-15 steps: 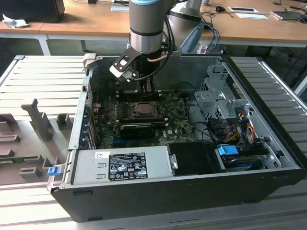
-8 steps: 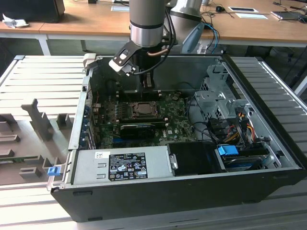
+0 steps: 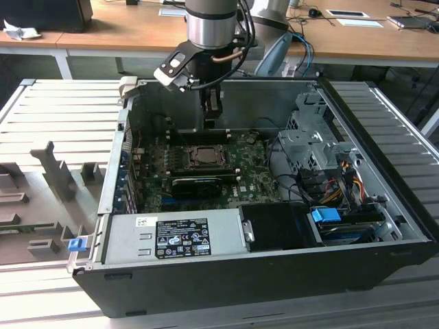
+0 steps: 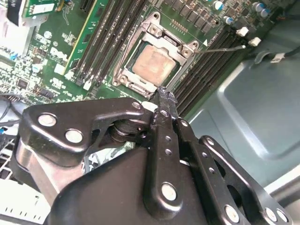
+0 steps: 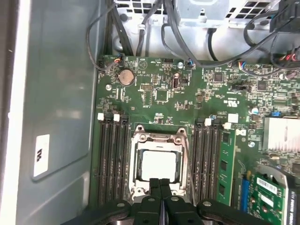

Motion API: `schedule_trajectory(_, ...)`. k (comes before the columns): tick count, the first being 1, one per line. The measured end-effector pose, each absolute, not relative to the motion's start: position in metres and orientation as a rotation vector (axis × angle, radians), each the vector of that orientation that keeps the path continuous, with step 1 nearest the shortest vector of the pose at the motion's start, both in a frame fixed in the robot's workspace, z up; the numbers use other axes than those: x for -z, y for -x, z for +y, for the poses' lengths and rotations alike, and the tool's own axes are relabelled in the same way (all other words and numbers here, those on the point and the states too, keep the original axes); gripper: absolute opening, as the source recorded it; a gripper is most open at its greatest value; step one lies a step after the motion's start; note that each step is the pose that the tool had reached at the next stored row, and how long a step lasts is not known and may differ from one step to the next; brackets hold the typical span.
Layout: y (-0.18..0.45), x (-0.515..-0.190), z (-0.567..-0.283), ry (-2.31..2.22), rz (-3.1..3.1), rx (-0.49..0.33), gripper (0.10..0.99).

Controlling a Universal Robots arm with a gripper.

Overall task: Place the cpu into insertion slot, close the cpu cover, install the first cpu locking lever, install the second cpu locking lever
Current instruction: 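Install the first cpu locking lever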

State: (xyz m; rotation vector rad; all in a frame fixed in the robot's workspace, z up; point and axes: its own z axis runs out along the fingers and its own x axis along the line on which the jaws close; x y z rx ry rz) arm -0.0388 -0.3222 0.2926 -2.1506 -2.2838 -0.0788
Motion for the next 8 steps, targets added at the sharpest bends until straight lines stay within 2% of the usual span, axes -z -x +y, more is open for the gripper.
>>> schedule_trajectory(8,0.0388,-0.2950,-0.3222,2.016,-2.400,0.077,0.106)
